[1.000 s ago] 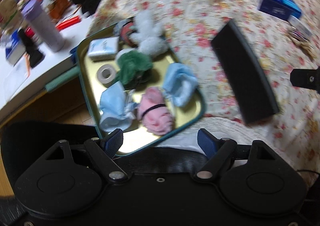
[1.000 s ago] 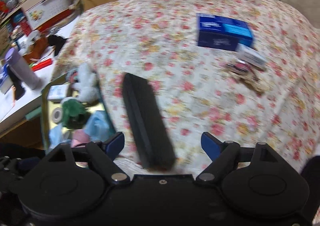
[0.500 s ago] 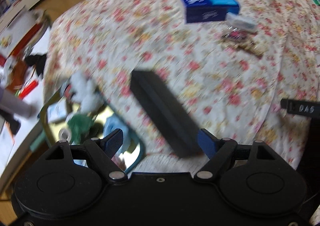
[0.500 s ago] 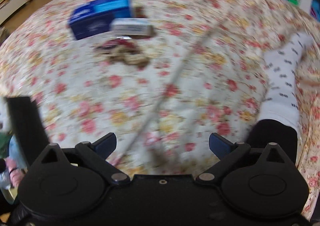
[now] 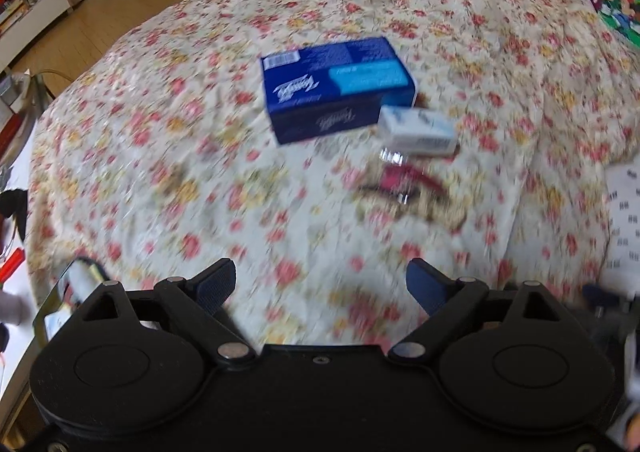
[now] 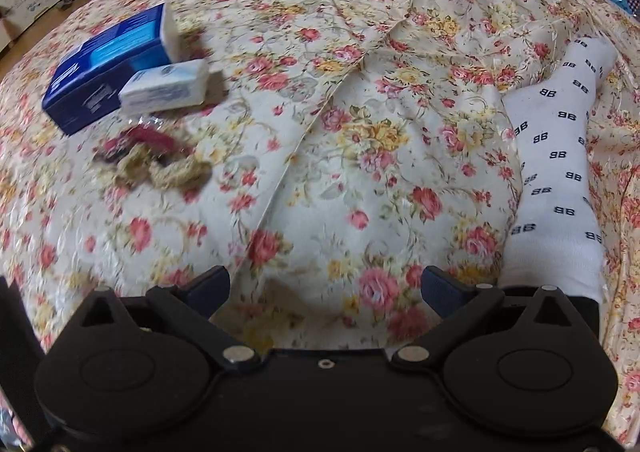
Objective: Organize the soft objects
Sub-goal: 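Grasp the second white tissue pack with the left tool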
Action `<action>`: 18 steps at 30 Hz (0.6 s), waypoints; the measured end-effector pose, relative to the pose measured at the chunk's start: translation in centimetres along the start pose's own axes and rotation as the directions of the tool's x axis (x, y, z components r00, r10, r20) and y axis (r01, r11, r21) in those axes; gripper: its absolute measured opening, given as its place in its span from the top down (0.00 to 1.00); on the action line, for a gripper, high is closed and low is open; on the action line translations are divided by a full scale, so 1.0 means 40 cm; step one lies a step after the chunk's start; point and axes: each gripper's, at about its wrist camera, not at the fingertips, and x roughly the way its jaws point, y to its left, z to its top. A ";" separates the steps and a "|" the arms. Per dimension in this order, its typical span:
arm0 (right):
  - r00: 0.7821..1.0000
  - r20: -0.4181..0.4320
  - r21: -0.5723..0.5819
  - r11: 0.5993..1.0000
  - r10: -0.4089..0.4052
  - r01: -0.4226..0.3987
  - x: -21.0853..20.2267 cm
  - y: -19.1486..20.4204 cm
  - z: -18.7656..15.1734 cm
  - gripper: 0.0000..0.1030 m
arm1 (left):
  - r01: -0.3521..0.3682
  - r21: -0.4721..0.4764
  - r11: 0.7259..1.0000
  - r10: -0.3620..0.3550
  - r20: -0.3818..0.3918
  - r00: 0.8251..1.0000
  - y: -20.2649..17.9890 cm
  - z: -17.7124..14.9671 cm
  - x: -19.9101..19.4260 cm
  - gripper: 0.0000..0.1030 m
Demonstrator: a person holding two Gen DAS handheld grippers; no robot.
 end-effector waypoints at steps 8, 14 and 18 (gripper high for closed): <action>1.000 -0.012 0.015 1.000 0.026 -0.025 0.034 -0.002 -0.013 0.01 | -0.002 0.042 0.999 0.002 -0.006 1.000 -0.098 0.120 0.111 0.13; 0.999 -0.030 0.024 0.999 0.028 -0.027 0.042 -0.001 -0.031 0.01 | 0.002 0.096 0.995 0.000 -0.015 1.000 -0.188 0.178 0.192 0.13; 0.998 -0.048 0.034 0.999 0.036 -0.035 0.052 -0.006 -0.036 0.01 | -0.013 0.128 0.992 0.016 -0.019 1.000 -0.240 0.204 0.239 0.12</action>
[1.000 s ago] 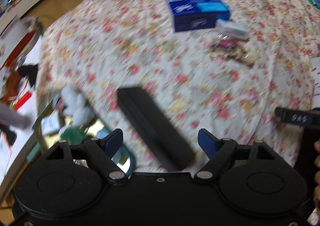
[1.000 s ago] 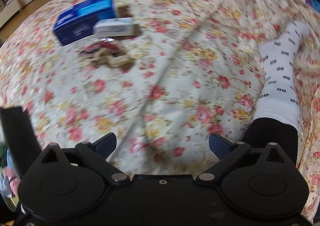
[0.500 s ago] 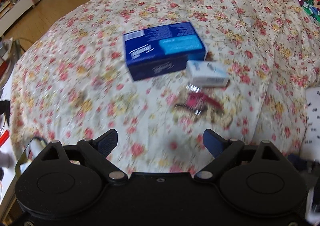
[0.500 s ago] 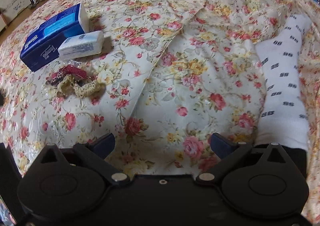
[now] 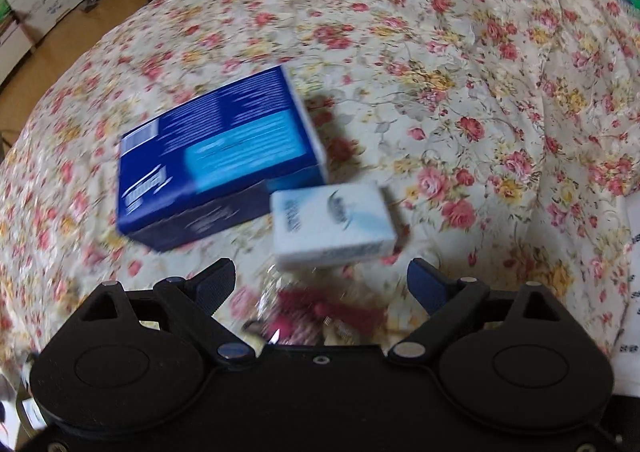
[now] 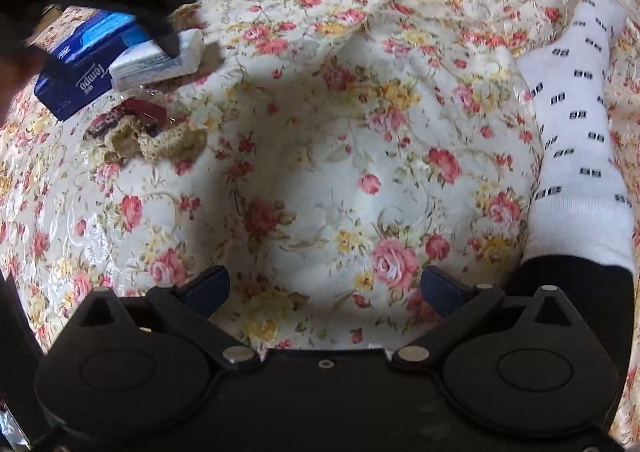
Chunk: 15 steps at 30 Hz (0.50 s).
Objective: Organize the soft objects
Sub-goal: 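Grasp the second white tissue pack with the left tool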
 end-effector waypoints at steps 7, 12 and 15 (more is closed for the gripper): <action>0.999 0.026 0.028 0.999 -0.029 0.028 -0.004 -0.020 0.000 0.01 | -0.043 -0.014 0.999 0.042 -0.037 0.998 -0.024 0.036 0.080 0.12; 0.998 0.047 0.033 0.999 -0.039 0.038 -0.008 -0.022 0.001 0.01 | -0.030 -0.013 0.999 0.030 -0.060 0.998 -0.016 0.042 0.113 0.31; 0.996 0.078 0.019 0.999 -0.045 0.043 -0.019 -0.013 -0.001 0.01 | -0.001 -0.027 1.000 -0.001 -0.052 0.999 0.000 0.034 0.099 0.31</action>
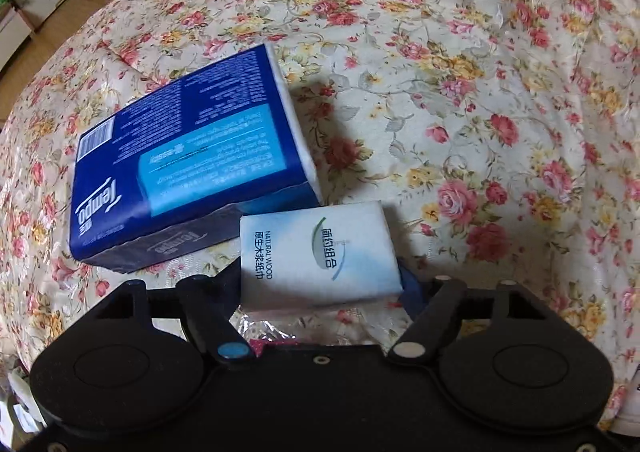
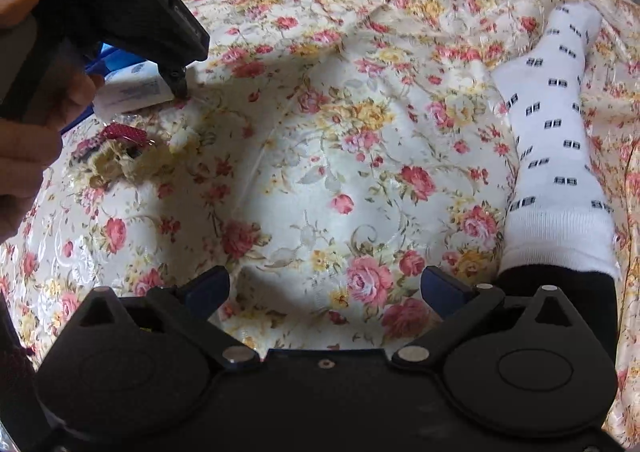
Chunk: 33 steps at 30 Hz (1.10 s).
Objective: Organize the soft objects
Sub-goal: 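Grasp the second white tissue pack with the left tool, then carry the tissue pack toward the tray with the left tool while the right tool grasps the pink keychain bundle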
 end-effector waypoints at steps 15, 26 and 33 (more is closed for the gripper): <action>0.990 0.018 -0.053 0.989 0.137 -0.136 -0.013 0.077 0.046 0.01 | -0.082 -0.060 0.995 0.082 0.001 0.997 0.239 -0.128 -0.166 0.31; 0.985 0.044 -0.295 0.944 0.168 -0.148 0.005 0.287 0.132 0.01 | -0.079 -0.163 0.983 0.082 0.013 0.997 0.433 -0.251 -0.268 0.31; 0.995 0.068 -0.451 0.892 0.077 -0.038 0.093 0.408 0.128 0.01 | -0.079 -0.227 0.971 0.088 0.027 0.996 0.556 -0.345 -0.342 0.31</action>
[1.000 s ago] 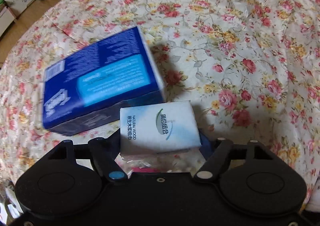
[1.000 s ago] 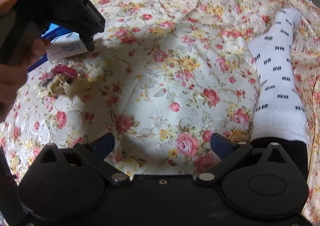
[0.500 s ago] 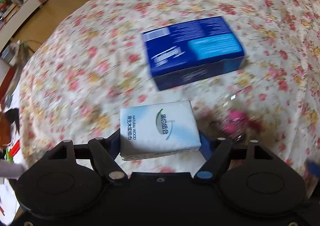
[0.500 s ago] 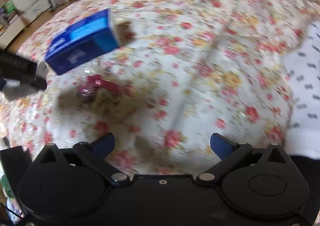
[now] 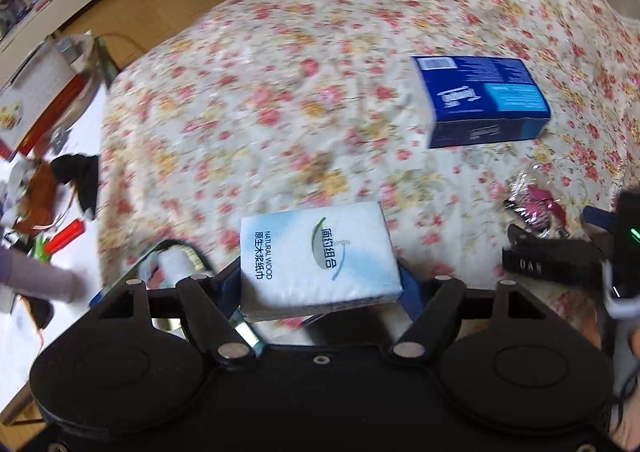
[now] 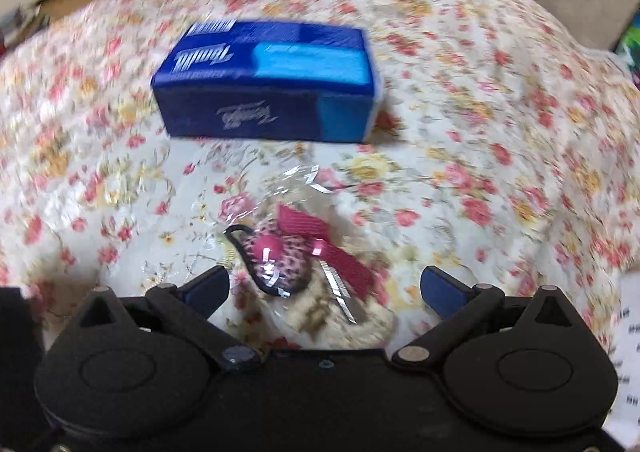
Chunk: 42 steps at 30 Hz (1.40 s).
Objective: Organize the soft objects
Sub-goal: 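Carry the tissue pack toward the tray with the left tool while the right tool grasps the pink keychain bundle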
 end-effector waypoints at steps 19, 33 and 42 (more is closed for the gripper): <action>0.999 -0.023 0.044 0.998 0.045 -0.044 -0.170 0.012 -0.031 0.64 | -0.057 -0.165 0.985 0.048 -0.057 0.997 0.278 -0.241 0.020 0.31; 1.000 -0.022 0.028 1.000 0.009 -0.008 -0.182 0.054 -0.030 0.05 | -0.047 -0.182 0.982 0.034 -0.070 0.997 0.296 -0.301 0.052 0.31; 0.996 -0.089 -0.009 1.000 -0.016 0.016 -0.115 0.080 -0.095 0.05 | -0.054 -0.195 0.979 0.034 -0.101 0.994 0.306 -0.331 0.082 0.31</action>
